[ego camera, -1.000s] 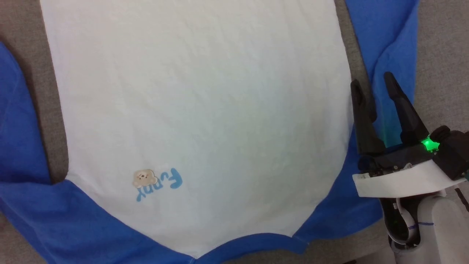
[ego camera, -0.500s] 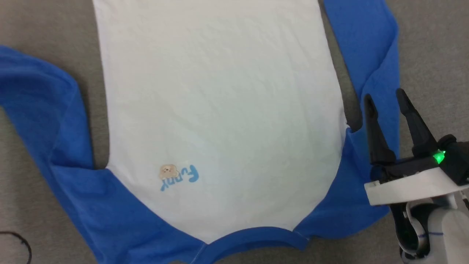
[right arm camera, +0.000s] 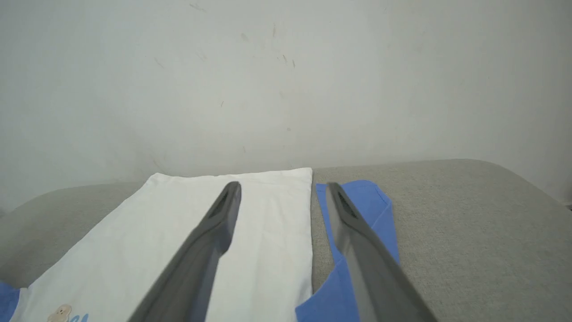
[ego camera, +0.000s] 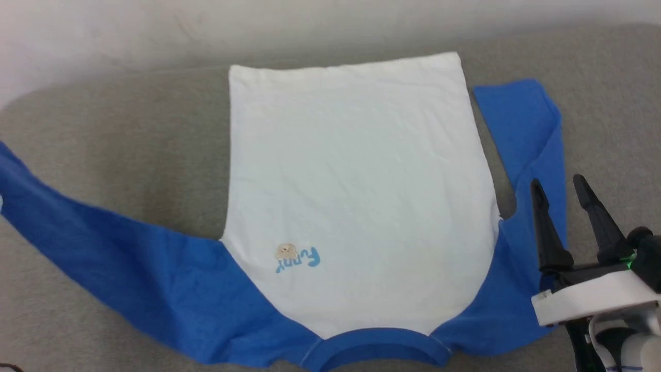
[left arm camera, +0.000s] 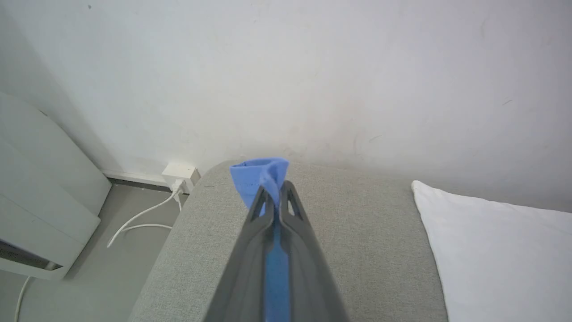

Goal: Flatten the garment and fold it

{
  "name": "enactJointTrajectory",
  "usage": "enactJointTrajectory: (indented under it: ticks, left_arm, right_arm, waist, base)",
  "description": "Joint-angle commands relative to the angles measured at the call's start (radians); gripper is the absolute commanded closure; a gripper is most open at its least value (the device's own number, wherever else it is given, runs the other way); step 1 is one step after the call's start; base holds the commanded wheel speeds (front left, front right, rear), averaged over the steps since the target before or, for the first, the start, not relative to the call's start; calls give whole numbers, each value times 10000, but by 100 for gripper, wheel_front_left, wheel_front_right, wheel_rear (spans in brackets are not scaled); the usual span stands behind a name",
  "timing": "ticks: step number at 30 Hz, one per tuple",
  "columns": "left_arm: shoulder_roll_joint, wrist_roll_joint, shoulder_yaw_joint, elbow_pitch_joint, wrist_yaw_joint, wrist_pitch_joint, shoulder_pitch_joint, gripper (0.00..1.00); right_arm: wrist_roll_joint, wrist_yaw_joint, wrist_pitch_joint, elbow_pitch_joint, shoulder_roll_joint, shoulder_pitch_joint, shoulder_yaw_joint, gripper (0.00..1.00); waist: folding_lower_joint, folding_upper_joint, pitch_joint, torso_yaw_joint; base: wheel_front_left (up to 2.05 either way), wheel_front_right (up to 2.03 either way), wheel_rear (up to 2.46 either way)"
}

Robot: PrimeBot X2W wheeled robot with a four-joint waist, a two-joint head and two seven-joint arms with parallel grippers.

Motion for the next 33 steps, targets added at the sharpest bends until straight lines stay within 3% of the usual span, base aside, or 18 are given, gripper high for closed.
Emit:
enactJointTrajectory:
  ticks: [1, 9, 13, 16, 20, 25, 33]
  left_arm:
    - [-11, -69, 12, -243, -87, -23, 148, 100]
    - [-779, -384, -1083, -2761, -287, 422, 393, 100]
    - [-1627, -349, -2278, -3753, -324, 484, 167, 100]
    - [-2576, -340, -3471, -3952, -420, 417, -81, 100]
    - [-3797, -202, -4967, -3355, -623, 244, -483, 100]
    - [-5095, 3, -6402, -1668, -1014, -110, -1043, 100]
    - [-5928, 237, -8084, 970, -1587, -750, -1474, 100]
  right_arm:
    - [-8, -9, 33, -68, 11, 135, -30, 0]
    - [63, -9, 220, -292, 11, 503, -93, 0]
    - [82, -9, 304, -400, 11, 589, -110, 0]
    - [121, -9, 348, -489, 11, 615, -114, 0]
    - [168, -9, 401, -592, 11, 629, -139, 0]
    - [246, -9, 415, -638, 11, 513, -147, 0]
    - [334, -9, 300, -635, 11, 321, -417, 0]
  waist:
    - [3, 0, -856, 704]
    - [3, 0, -1265, 914]
    - [3, 0, -1323, 968]
    - [3, 0, -1313, 961]
    - [3, 0, -1143, 847]
    - [3, 0, -812, 442]
    - [3, 0, -209, -346]
  base:
    - [0, 0, 0]
    - [0, 0, 0]
    - [0, 0, 0]
    - [0, 0, 0]
    - [0, 0, 0]
    - [0, 0, 0]
    - [0, 0, 0]
